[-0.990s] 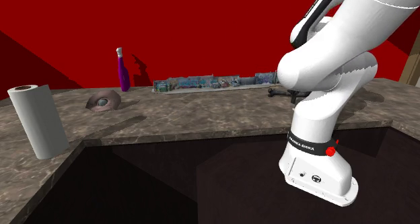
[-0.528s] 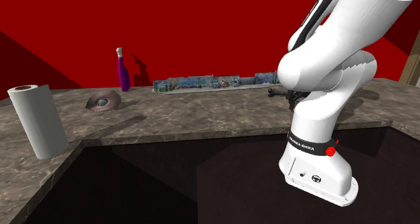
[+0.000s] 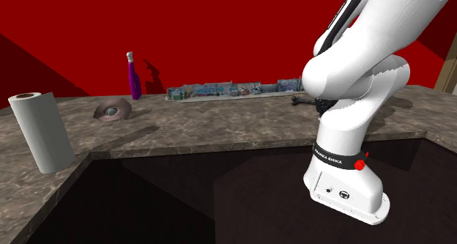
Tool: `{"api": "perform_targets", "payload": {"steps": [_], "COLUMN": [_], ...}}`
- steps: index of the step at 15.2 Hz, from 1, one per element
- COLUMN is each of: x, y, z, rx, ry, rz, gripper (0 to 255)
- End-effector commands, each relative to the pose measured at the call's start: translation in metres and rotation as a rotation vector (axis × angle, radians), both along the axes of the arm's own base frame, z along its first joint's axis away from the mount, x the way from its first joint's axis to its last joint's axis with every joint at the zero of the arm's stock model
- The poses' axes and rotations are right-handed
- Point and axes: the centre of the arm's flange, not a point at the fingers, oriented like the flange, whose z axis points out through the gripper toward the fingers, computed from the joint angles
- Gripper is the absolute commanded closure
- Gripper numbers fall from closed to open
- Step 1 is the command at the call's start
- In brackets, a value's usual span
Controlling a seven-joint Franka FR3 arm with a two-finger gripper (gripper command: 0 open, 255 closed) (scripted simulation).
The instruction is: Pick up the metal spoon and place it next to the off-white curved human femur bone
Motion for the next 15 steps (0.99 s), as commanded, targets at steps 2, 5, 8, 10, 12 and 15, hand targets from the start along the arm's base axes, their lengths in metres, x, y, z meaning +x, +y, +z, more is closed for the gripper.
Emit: {"api": "perform_targets", "payload": {"steps": [2,5,8,10,12,15], "x": [0.0,0.0,0.0,0.0,0.0,0.0], "y": [0.001,0.001,0.001,0.001,0.001,0.001], "z": [-0.001,-0.001,-0.001,0.01,0.02,0.036], "rx": [0.003,0.003,0.003,0.003,0.003,0.003], "ry": [0.001,0.001,0.001,0.001,0.001,0.001], "rz": [0.002,0.002,0.002,0.002,0.002,0.002], "gripper": [255,255,255,255,255,255]}}
